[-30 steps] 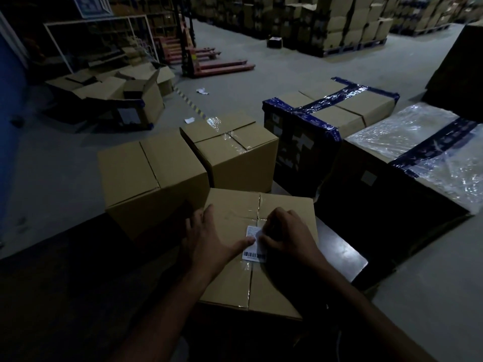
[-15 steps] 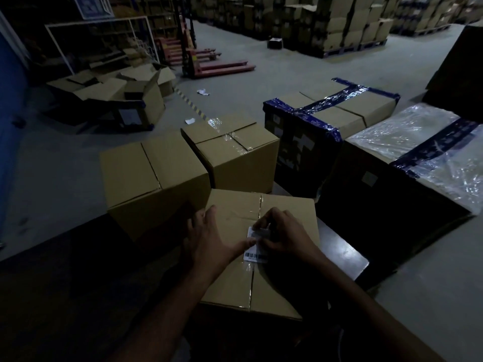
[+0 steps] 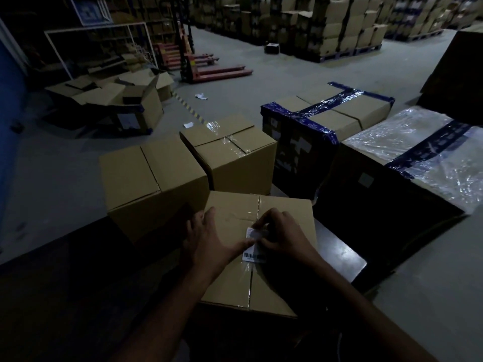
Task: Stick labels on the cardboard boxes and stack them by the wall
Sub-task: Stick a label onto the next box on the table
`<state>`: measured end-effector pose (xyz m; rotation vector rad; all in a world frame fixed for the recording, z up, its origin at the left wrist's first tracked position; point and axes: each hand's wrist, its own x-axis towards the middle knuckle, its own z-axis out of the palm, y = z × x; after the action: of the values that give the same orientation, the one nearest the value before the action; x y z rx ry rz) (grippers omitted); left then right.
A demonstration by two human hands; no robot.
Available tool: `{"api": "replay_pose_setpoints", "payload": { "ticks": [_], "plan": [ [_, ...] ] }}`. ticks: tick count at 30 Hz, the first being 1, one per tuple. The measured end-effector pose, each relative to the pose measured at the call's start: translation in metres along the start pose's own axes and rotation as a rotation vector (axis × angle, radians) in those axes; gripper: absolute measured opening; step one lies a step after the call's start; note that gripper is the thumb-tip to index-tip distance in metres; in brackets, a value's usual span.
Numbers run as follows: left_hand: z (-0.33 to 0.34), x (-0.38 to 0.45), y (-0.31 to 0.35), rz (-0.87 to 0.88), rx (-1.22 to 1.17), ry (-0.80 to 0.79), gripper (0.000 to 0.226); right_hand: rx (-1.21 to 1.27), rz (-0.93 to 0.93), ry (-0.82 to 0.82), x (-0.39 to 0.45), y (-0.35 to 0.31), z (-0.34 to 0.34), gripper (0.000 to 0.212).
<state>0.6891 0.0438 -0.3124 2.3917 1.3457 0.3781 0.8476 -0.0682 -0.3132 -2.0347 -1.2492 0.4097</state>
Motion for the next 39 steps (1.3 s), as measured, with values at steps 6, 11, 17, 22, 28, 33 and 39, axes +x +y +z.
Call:
{"api": "replay_pose_setpoints", "payload": {
  "ticks": [6, 11, 17, 22, 28, 33, 39],
  "plan": [
    [0.003, 0.001, -0.002, -0.010, -0.047, -0.022, 0.124, 0.053, 0.080, 0.024, -0.009, -0.005, -0.007, 0.026],
    [0.005, 0.005, -0.004, 0.082, -0.015, -0.014, 0.132, -0.112, 0.052, 0.159, -0.048, -0.016, 0.003, 0.019],
    [-0.009, 0.051, 0.011, 0.437, 0.120, -0.217, 0.143, -0.254, -0.029, 0.182, -0.069, -0.014, 0.018, 0.027],
    [-0.005, 0.079, 0.017, 0.496, 0.257, -0.401, 0.143, -0.309, -0.109, 0.131, -0.065, -0.008, 0.007, 0.029],
    [-0.003, 0.065, 0.020, 0.329, 0.276, -0.273, 0.154, -0.407, -0.205, -0.048, -0.042, 0.004, -0.020, 0.030],
    [0.007, 0.023, 0.026, 0.141, 0.314, -0.038, 0.146, -0.373, -0.172, -0.106, -0.019, 0.003, -0.038, 0.033],
    [0.011, 0.014, 0.010, 0.175, 0.252, 0.043, 0.130, -0.281, -0.130, 0.009, -0.022, 0.007, -0.016, 0.037]
  ]
}}
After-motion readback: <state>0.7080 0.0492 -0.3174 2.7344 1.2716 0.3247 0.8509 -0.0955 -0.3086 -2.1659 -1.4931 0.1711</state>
